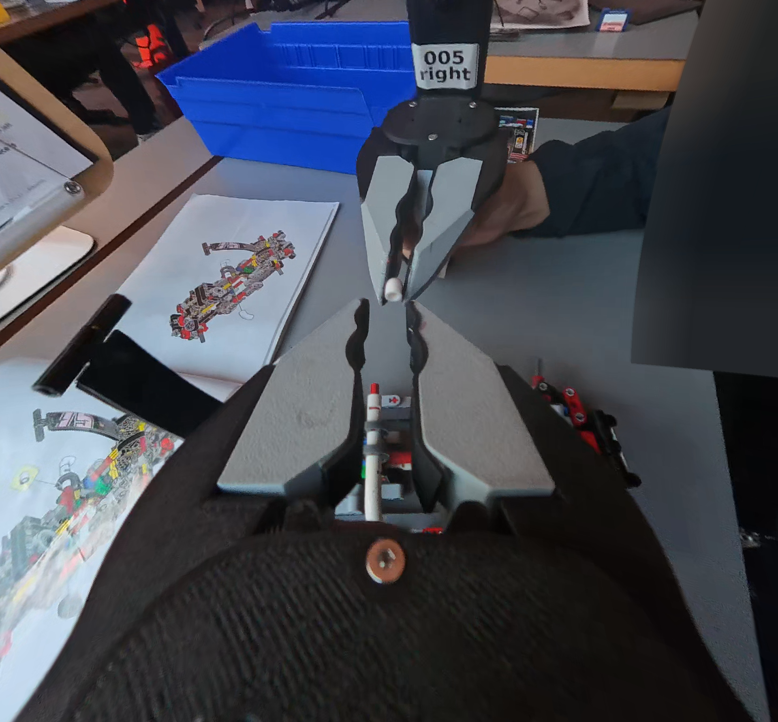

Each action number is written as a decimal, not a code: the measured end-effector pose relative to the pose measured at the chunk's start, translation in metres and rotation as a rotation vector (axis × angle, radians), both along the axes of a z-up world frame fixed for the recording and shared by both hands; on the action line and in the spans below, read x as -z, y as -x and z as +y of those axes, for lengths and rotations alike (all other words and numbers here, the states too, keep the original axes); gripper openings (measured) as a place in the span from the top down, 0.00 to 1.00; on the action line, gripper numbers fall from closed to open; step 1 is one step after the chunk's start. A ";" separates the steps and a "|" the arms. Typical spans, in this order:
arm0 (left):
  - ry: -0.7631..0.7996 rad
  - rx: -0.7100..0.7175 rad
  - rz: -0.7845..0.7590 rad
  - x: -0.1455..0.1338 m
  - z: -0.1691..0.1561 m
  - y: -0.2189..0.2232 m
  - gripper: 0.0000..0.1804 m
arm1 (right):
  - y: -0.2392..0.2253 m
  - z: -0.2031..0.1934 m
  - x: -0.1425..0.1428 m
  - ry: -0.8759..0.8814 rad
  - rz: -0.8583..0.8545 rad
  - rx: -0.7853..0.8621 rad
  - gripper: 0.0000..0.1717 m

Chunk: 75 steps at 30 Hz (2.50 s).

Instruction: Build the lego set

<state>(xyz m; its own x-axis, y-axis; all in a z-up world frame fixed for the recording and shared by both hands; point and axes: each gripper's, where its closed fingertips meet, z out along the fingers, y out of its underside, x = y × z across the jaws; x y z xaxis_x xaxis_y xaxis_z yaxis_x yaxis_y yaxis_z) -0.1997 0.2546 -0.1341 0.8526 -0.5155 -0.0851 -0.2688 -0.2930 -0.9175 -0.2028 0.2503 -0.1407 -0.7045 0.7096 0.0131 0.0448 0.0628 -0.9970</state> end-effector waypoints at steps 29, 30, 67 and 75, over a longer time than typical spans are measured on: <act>0.126 0.116 -0.062 0.028 -0.012 -0.006 0.97 | -0.001 -0.012 0.021 -0.183 -0.032 -0.015 0.96; 0.127 0.117 -0.068 0.028 -0.012 -0.007 0.97 | -0.001 -0.012 0.021 -0.182 -0.033 -0.021 0.98; 0.156 0.099 -0.288 0.019 -0.008 -0.013 0.95 | -0.007 -0.005 0.011 -0.208 0.015 0.007 0.98; 0.155 0.088 -0.282 0.018 -0.008 -0.010 0.94 | -0.007 -0.007 0.019 -0.227 -0.016 -0.008 0.98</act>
<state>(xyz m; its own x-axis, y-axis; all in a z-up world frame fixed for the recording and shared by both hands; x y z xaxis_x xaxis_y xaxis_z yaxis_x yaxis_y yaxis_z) -0.1894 0.2465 -0.1523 0.7833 -0.5763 0.2331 -0.0410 -0.4220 -0.9057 -0.1961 0.2429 -0.1597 -0.7112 0.6843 0.1610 0.0588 0.2861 -0.9564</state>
